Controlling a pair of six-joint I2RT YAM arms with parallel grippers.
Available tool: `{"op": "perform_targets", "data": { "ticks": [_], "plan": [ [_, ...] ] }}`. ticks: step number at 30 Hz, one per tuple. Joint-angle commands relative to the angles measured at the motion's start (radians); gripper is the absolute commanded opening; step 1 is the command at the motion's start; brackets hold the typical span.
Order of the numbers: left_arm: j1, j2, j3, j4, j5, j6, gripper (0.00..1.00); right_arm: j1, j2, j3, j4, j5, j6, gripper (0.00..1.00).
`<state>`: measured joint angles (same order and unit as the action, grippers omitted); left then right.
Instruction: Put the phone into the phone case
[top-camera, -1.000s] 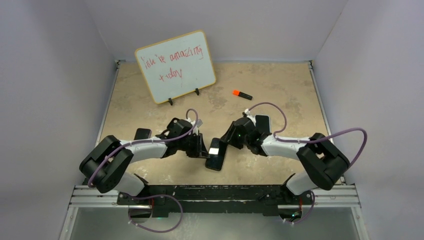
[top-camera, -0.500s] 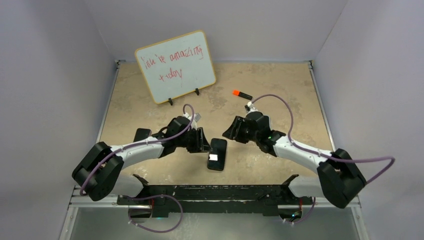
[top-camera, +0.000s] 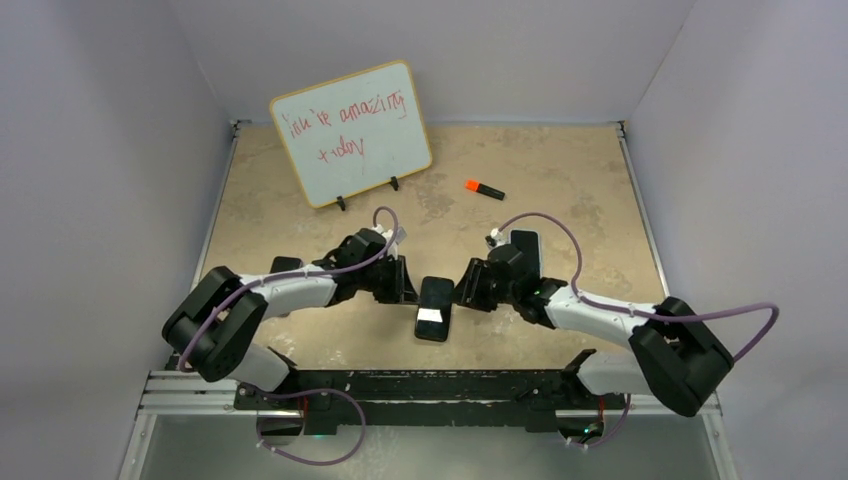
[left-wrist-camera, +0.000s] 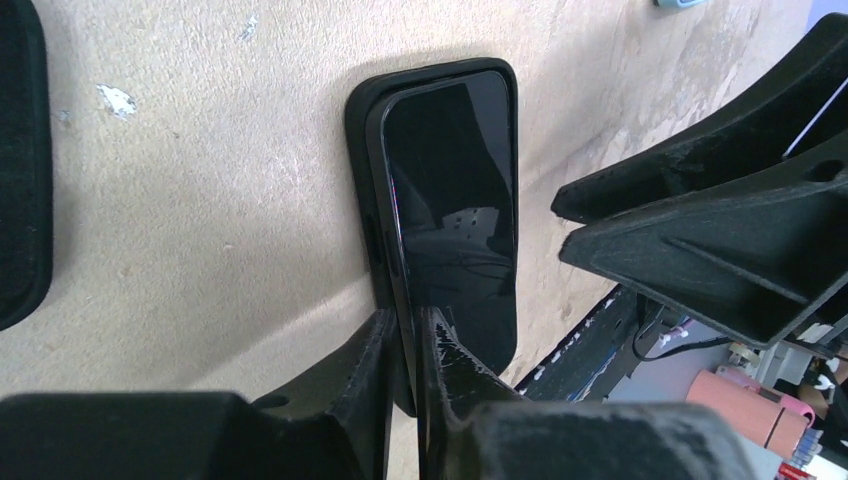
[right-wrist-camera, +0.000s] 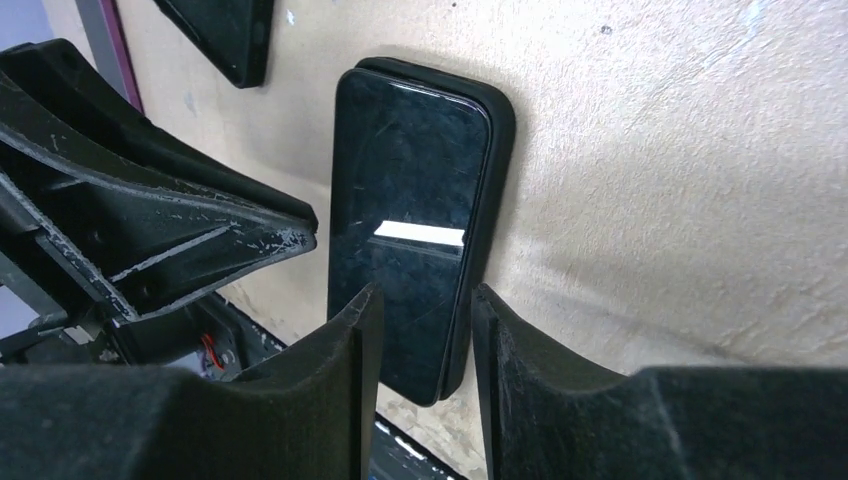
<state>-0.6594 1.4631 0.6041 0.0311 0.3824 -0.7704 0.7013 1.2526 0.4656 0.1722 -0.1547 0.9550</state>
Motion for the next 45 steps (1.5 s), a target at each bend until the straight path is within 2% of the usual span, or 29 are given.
{"op": "perform_targets", "data": {
  "ticks": [1,7,13,18,21,25,29,31,39,41,45],
  "plan": [
    [-0.004,0.039,-0.010,0.094,0.048,0.010,0.12,0.016,0.065,-0.010,0.072,-0.022,0.022,0.39],
    [-0.049,0.083,-0.024,0.196,0.051,-0.050,0.00,0.017,0.135,-0.006,0.135,-0.023,0.015,0.36],
    [-0.068,0.095,-0.071,0.257,0.008,-0.102,0.00,0.013,0.149,-0.049,0.276,-0.092,0.005,0.35],
    [-0.069,0.090,-0.088,0.323,0.044,-0.170,0.03,0.005,0.156,-0.063,0.390,-0.136,0.013,0.39],
    [-0.066,0.062,-0.089,0.292,0.051,-0.179,0.07,-0.003,0.175,-0.109,0.546,-0.204,0.066,0.42],
    [-0.065,0.007,-0.089,0.190,-0.015,-0.132,0.11,-0.006,0.255,-0.197,0.879,-0.292,0.166,0.44],
    [-0.054,0.013,-0.114,0.173,0.009,-0.130,0.12,-0.006,0.328,-0.264,1.120,-0.277,0.275,0.44],
    [-0.048,0.017,-0.131,0.188,0.022,-0.138,0.12,-0.006,0.363,-0.264,1.181,-0.277,0.306,0.44],
    [-0.012,0.020,-0.152,0.203,0.044,-0.136,0.13,-0.005,0.424,-0.245,1.248,-0.285,0.327,0.43],
    [-0.005,0.012,-0.153,0.197,0.046,-0.130,0.13,-0.005,0.405,-0.241,1.202,-0.276,0.314,0.41],
    [-0.003,-0.003,-0.150,0.197,0.049,-0.124,0.14,-0.004,0.344,-0.214,0.975,-0.215,0.243,0.36]
  ]
}}
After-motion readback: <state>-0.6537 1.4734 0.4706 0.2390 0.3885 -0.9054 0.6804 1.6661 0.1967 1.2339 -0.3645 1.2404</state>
